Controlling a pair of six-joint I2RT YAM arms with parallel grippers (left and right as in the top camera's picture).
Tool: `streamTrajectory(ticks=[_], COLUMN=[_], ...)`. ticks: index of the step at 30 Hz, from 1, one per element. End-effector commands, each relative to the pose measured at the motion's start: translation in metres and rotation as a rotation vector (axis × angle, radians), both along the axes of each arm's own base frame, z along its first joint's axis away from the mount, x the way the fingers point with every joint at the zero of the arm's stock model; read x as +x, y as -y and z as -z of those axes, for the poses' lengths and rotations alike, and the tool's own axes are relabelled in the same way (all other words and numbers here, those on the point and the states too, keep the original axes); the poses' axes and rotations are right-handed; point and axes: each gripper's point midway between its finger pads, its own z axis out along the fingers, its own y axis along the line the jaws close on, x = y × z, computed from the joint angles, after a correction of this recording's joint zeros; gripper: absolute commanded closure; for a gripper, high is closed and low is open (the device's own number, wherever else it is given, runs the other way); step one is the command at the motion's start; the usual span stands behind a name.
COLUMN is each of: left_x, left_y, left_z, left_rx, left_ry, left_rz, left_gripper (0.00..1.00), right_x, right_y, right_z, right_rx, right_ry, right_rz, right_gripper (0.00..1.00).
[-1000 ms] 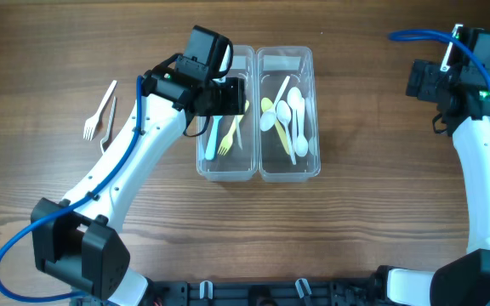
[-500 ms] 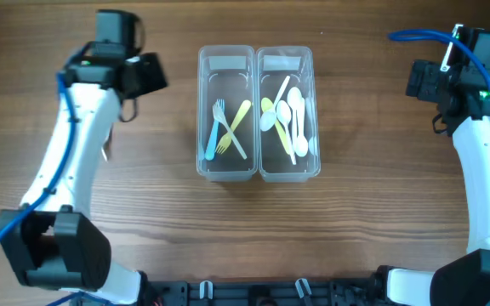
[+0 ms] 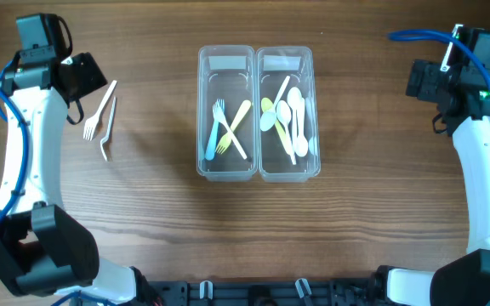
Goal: Pack container
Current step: 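Return the left gripper and grasp the white knife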
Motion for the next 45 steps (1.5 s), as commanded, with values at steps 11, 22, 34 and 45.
streamTrajectory(ticks=[11, 22, 34, 45], left_x=[-0.015, -0.027, -0.026, -0.024], left_y=[-0.001, 0.010, 0.013, 0.011], left_z=[0.134, 0.146, 0.170, 0.185], left_rx=[-0.017, -0.051, -0.040, -0.014], left_ry=[-0.383, -0.456, -0.418, -0.386], left_rz=[0.132, 0.250, 0.345, 0.372], left_gripper=[0.42, 0.47, 0.47, 0.61], right_x=[0.002, 0.002, 0.002, 0.002], right_y=[-0.001, -0.001, -0.001, -0.001], right_z=[-0.004, -0.004, -0.004, -0.004], right_rx=[0.014, 0.014, 0.014, 0.014], right_ry=[0.019, 0.019, 0.019, 0.019], right_rz=[0.010, 0.010, 0.010, 0.010], right_gripper=[0.00, 0.00, 0.00, 0.00])
